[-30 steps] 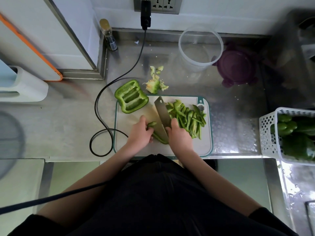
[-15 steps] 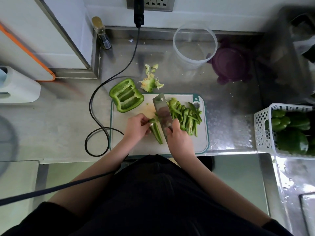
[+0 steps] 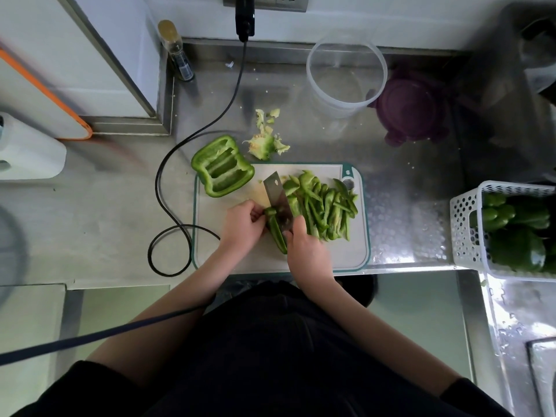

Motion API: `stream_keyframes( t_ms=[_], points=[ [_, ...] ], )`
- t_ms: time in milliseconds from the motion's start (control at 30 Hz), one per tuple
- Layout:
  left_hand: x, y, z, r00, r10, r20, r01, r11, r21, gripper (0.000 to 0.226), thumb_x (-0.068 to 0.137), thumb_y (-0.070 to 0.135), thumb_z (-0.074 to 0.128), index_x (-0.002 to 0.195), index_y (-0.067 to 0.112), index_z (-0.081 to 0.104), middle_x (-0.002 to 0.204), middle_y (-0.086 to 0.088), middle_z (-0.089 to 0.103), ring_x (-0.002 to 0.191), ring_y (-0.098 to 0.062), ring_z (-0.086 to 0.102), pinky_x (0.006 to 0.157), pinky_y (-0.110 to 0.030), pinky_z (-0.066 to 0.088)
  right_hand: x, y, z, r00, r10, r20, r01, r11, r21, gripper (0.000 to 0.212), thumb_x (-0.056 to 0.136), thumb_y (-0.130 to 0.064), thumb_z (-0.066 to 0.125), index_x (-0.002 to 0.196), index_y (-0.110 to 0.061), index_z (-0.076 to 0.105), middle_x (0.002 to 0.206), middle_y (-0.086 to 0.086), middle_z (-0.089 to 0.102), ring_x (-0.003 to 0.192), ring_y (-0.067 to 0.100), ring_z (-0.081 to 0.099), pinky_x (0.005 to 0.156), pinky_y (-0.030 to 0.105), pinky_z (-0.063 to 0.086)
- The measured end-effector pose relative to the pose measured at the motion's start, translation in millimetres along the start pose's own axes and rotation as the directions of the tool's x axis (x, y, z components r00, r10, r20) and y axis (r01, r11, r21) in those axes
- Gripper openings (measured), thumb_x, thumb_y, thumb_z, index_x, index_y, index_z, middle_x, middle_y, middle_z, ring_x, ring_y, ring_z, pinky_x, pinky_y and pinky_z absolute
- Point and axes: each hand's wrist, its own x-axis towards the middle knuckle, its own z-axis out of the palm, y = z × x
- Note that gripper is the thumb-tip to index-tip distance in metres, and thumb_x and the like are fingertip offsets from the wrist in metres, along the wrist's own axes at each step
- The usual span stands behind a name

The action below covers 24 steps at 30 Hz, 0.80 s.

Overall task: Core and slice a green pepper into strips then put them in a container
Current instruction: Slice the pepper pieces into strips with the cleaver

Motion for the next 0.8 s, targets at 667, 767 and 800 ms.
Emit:
stream_keyframes(
  t_ms=[667,767,800],
  points=[
    [-3,0,-1,0.988,0.154,0.016,-0.155,0.973,0.172,0.011,0.084,0.004,0.060,0.094,0.001,0.066,0.091,-0.014,0.067,0.081,-0.027,0.062,0.071,-0.033,0.049,14,-8,8,0.999,0.027,0.037,-0.021,0.988,-0.150,0.034,0.097,-0.002,0.042,0.125,-0.012,0.025,0.075,0.006,0.062,0.057,0.024,0.053,0.049,0.033,0.042],
    [-10,-3,-1,0.982,0.187,0.000,-0.183,0.959,0.215,0.017,0.085,0.000,0.057,0.101,0.000,0.063,0.098,-0.016,0.064,0.086,-0.030,0.060,0.073,-0.029,0.044,12,-12,10,1.000,-0.005,0.012,0.008,0.979,-0.202,0.031,0.098,-0.005,0.043,0.124,-0.011,0.027,0.067,0.002,0.056,0.053,0.023,0.052,0.046,0.032,0.042],
    [-13,-3,0,0.981,0.195,-0.008,-0.188,0.955,0.230,0.018,0.086,-0.001,0.056,0.103,-0.001,0.062,0.101,-0.017,0.063,0.088,-0.030,0.059,0.073,-0.029,0.043,12,-13,10,1.000,-0.023,0.007,0.024,0.973,-0.227,0.032,0.099,-0.006,0.044,0.126,-0.011,0.027,0.068,0.002,0.058,0.053,0.023,0.053,0.046,0.031,0.041]
  ],
)
